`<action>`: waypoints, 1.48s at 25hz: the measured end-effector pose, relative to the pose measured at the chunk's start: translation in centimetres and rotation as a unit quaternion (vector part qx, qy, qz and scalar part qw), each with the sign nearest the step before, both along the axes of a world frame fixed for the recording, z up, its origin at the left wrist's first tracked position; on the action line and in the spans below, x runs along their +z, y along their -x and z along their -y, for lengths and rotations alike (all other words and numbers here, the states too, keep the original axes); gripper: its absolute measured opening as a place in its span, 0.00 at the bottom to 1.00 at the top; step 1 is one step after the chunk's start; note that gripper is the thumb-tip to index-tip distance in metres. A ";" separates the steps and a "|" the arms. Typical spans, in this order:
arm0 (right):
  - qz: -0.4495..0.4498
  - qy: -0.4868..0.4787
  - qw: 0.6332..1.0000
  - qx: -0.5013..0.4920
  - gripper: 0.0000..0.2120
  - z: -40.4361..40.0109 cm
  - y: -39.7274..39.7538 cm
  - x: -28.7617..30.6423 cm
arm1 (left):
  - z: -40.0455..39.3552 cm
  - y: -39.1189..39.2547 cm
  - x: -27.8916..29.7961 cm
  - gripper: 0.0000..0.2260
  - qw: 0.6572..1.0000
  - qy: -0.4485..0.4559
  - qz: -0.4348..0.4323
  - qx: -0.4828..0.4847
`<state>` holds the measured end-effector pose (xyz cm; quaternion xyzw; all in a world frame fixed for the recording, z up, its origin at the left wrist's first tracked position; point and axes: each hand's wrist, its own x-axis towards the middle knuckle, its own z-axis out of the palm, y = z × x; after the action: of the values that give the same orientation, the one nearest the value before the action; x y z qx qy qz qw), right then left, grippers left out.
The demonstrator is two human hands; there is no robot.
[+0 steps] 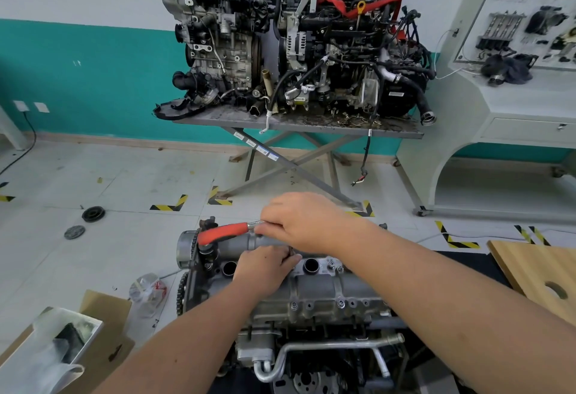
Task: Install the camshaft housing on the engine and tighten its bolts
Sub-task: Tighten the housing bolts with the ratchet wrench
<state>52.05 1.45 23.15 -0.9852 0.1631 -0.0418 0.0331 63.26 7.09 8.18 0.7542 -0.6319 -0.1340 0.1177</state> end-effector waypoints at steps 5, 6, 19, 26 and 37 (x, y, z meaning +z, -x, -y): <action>0.062 -0.059 0.957 -0.279 0.17 0.1 -0.2 -0.5 | 0.1 0.0 0.0 0.17 1.000 0.013 -0.019 -0.001; 0.068 -0.073 0.938 -0.331 0.16 0.2 -0.3 -0.5 | 0.1 0.0 0.0 0.16 1.000 0.016 -0.024 0.000; 0.047 -0.076 0.972 -0.218 0.13 0.2 -0.3 -0.1 | 0.0 -0.2 -0.1 0.22 0.998 0.006 -0.053 0.013; -0.023 -0.025 0.999 0.032 0.17 0.5 2.3 0.2 | 0.1 -0.1 0.3 0.22 1.000 0.002 -0.002 0.001; 0.092 0.024 0.956 -0.276 0.21 -2.1 -0.8 -2.2 | -0.6 0.0 0.7 0.15 0.998 0.000 0.046 -0.046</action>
<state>52.88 3.60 20.99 -0.8942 0.4237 -0.1438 0.0118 63.28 7.69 8.91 0.7297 -0.6706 -0.1046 0.0826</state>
